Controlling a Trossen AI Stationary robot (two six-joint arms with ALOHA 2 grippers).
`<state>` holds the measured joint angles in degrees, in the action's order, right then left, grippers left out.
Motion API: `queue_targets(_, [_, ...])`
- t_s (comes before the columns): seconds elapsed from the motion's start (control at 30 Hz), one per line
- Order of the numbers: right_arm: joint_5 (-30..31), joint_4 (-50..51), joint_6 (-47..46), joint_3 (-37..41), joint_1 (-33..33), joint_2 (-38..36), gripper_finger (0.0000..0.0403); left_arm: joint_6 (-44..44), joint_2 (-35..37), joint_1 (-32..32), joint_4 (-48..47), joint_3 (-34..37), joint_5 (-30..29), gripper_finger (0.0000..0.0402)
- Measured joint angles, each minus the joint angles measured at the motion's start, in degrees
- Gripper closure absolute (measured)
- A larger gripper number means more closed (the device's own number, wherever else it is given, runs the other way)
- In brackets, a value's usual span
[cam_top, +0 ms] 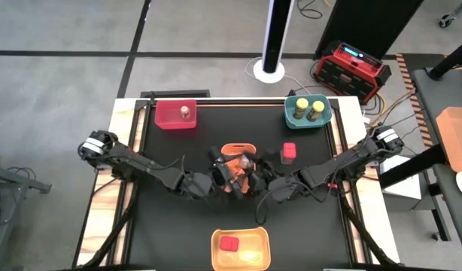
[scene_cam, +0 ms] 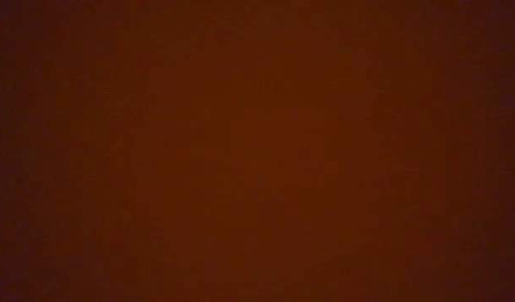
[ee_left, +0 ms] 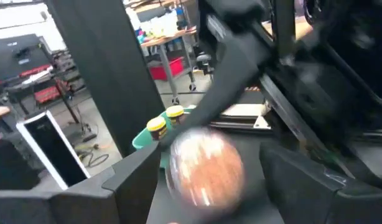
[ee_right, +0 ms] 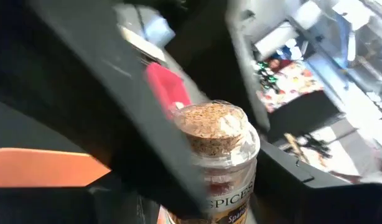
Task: Sort spices by type
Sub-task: Put the brown seasoning bottle into the pink bin
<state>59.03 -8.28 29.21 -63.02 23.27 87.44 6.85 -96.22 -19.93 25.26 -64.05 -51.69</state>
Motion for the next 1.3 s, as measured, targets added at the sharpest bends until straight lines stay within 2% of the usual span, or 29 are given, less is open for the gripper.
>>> queue_targets(0.2, [-0.55,2.28,-2.4,-0.01,0.15,0.0,0.0218,1.12,-1.5,0.28,-0.63,-2.08,0.86,0.0148])
queue_targets(0.63, [-0.84,2.65,-1.77,0.19,0.11,0.11,0.0218,-3.47,-1.47,0.58,-2.76,-1.95,0.81,0.0199])
queue_targets(1.03, [0.16,2.41,0.12,0.14,0.06,0.11,0.0218,-4.89,-1.47,0.56,-4.1,-1.91,-1.8,0.0162])
queue_targets(1.3, [0.17,2.3,1.06,0.13,0.07,0.11,0.0218,-5.01,-1.47,0.64,-4.7,-1.91,-1.57,0.0157])
